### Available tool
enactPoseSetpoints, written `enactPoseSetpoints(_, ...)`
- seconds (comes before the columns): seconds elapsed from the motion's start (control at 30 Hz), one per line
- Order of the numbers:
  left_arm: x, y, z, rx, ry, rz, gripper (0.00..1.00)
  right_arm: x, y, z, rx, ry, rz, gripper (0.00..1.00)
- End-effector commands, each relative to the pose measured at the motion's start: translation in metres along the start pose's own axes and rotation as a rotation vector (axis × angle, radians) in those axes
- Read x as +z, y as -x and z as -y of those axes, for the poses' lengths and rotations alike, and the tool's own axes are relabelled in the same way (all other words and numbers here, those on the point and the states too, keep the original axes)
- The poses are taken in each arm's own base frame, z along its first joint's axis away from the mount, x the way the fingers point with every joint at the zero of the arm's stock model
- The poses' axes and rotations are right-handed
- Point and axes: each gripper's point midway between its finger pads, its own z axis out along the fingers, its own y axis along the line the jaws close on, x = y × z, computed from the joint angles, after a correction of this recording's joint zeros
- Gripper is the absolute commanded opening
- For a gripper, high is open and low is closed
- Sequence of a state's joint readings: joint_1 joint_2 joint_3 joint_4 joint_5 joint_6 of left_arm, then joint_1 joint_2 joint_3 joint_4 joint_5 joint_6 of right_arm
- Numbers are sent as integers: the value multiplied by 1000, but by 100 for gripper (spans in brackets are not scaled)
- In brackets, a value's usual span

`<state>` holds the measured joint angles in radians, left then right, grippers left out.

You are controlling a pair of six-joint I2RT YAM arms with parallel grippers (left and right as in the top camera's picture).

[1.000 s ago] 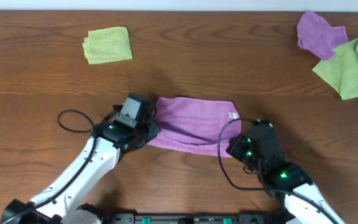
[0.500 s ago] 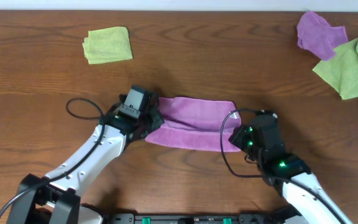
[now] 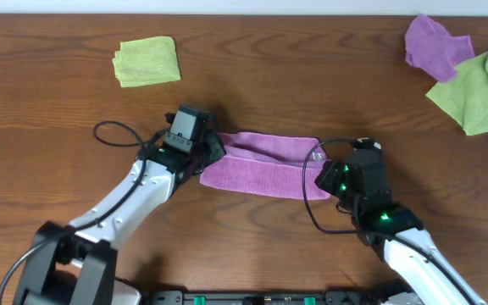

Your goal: Fold the cloth

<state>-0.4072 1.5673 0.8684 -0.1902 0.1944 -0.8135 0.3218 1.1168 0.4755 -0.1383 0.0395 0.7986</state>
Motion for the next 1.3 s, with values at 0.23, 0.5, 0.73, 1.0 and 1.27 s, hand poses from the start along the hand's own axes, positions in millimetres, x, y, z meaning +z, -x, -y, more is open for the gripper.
enactPoseSetpoints(0.23, 14, 19, 2, 9, -2, 61, 6, 20, 10, -6, -42, 9, 29, 1)
enactPoseSetpoints(0.5, 19, 36, -2, 4, 1, 92, 6, 25, 20, -8, -79, 15, 63, 2)
enactPoseSetpoints(0.73, 22, 47, 2, 29, 9, 118, 6, 28, 29, -1, -91, -4, 85, 2)
enactPoseSetpoints(1.0, 32, 53, 7, 46, 10, 114, 6, 37, 31, -3, -96, -10, 78, 2)
enactPoseSetpoints(1.27, 46, 51, 6, 53, 6, 95, 6, 38, 33, -2, -123, -21, 86, 2)
